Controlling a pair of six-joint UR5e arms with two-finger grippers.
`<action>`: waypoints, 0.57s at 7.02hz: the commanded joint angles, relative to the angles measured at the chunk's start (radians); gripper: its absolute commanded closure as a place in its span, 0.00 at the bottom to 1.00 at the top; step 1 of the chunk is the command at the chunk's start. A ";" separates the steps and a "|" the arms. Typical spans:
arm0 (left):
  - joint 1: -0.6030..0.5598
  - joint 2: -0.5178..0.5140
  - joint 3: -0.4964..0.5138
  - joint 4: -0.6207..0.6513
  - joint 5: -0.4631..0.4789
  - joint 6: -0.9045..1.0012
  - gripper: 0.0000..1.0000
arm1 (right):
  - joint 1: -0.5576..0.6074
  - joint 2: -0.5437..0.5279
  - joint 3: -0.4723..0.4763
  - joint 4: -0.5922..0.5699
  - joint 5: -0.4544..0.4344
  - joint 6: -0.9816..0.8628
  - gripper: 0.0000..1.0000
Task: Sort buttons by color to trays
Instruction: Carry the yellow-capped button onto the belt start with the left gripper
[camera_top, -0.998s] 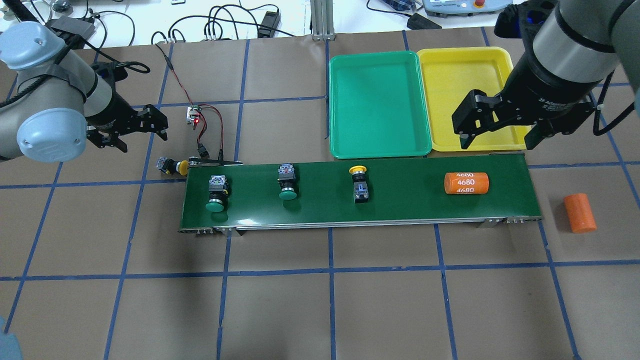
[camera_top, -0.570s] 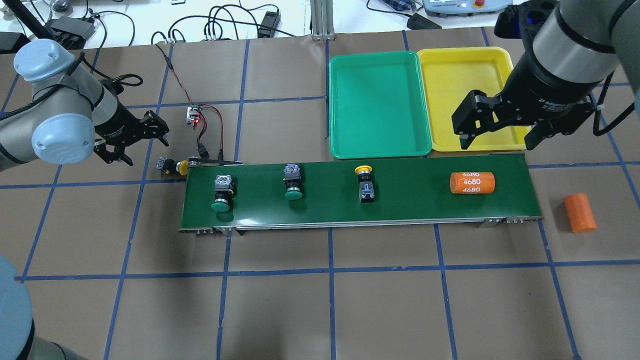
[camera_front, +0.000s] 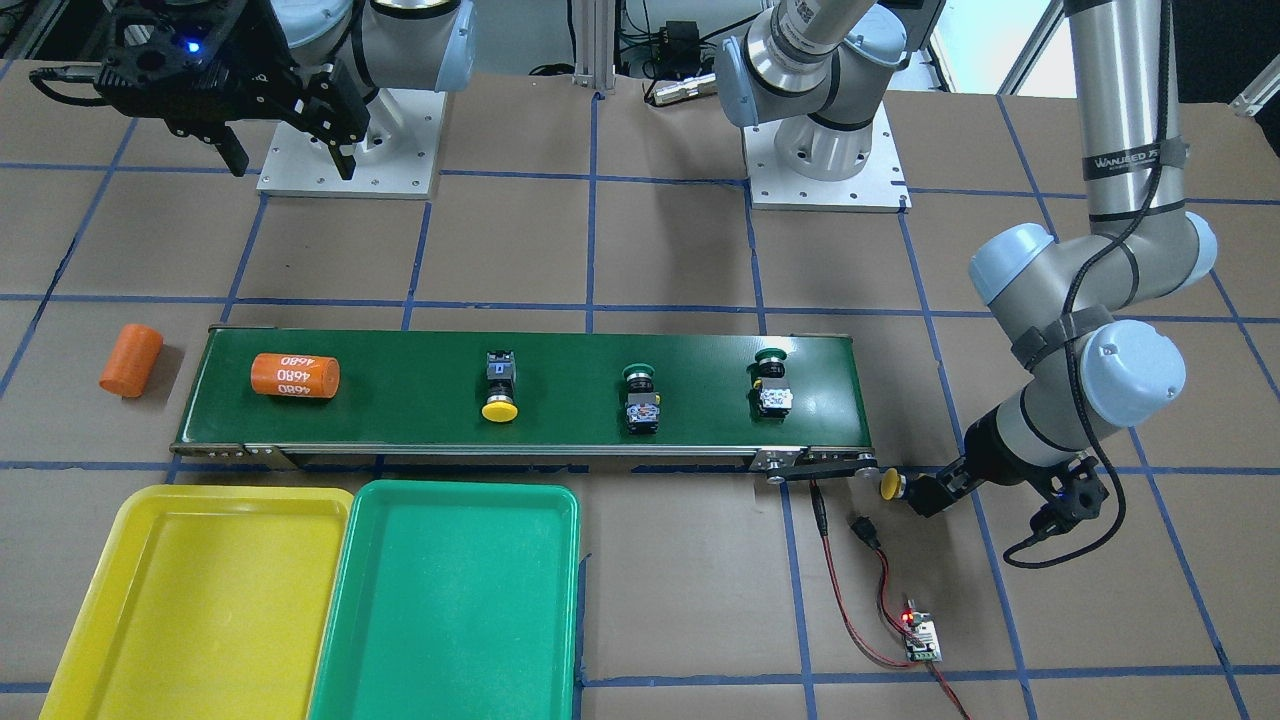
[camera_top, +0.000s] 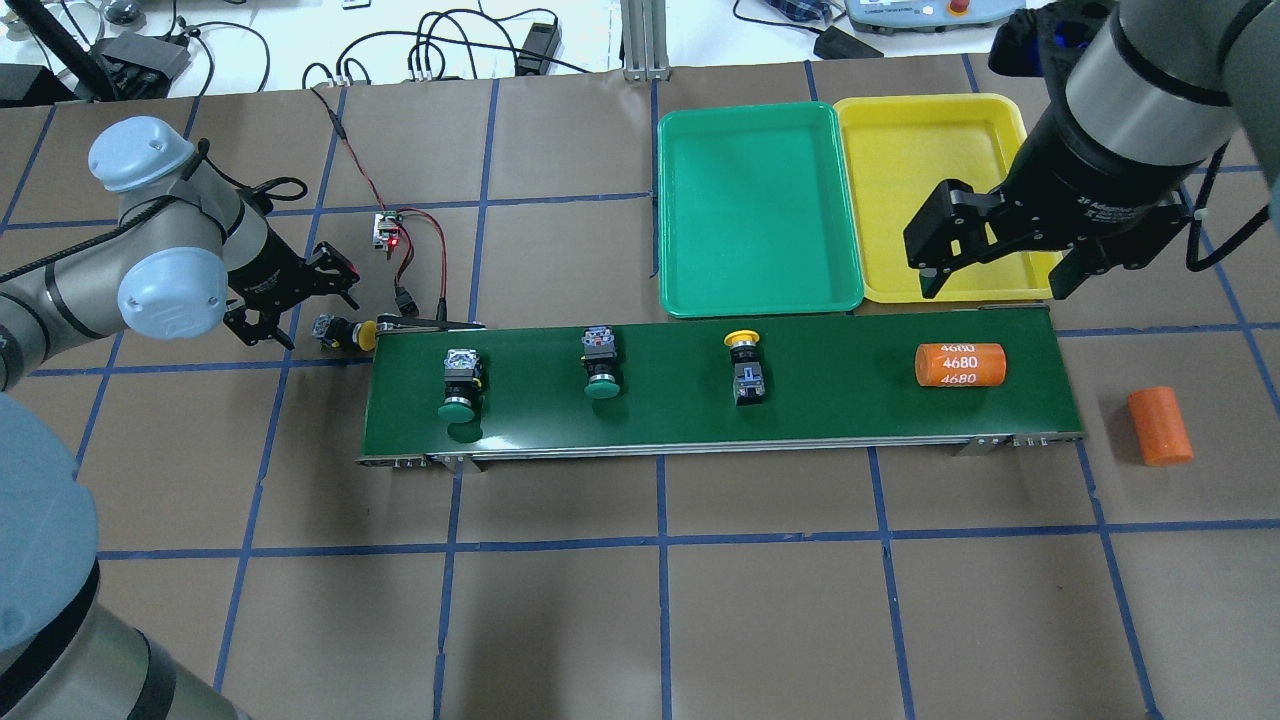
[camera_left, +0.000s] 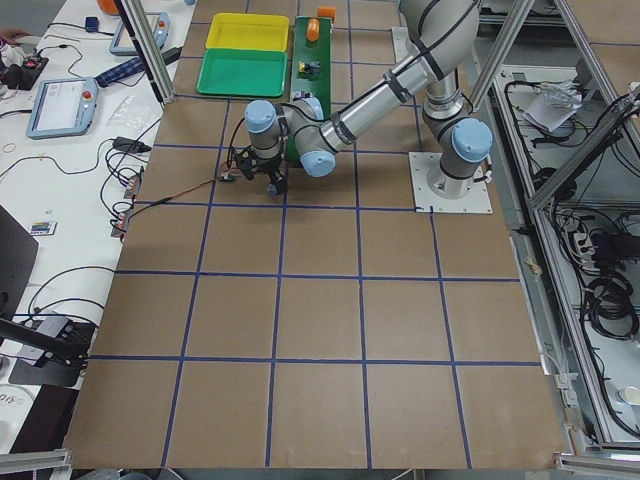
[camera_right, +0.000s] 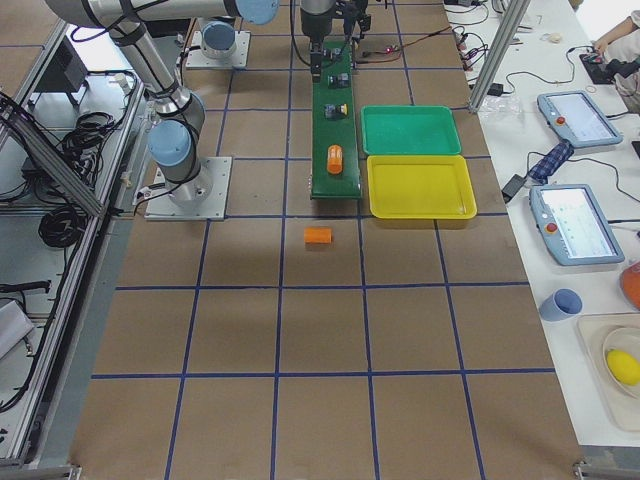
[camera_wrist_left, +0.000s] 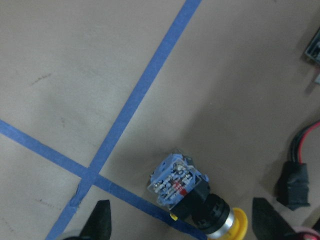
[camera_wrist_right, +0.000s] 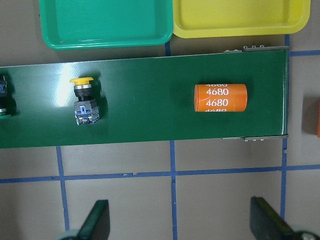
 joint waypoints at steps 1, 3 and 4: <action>-0.009 -0.022 -0.014 0.013 0.000 -0.043 0.00 | 0.000 0.000 0.000 0.001 0.000 0.000 0.00; -0.007 -0.026 -0.001 0.013 0.000 -0.043 0.34 | 0.000 0.000 0.000 0.001 0.000 0.000 0.00; -0.001 -0.025 0.001 0.012 -0.006 -0.024 0.83 | 0.000 0.000 0.000 0.001 0.000 0.000 0.00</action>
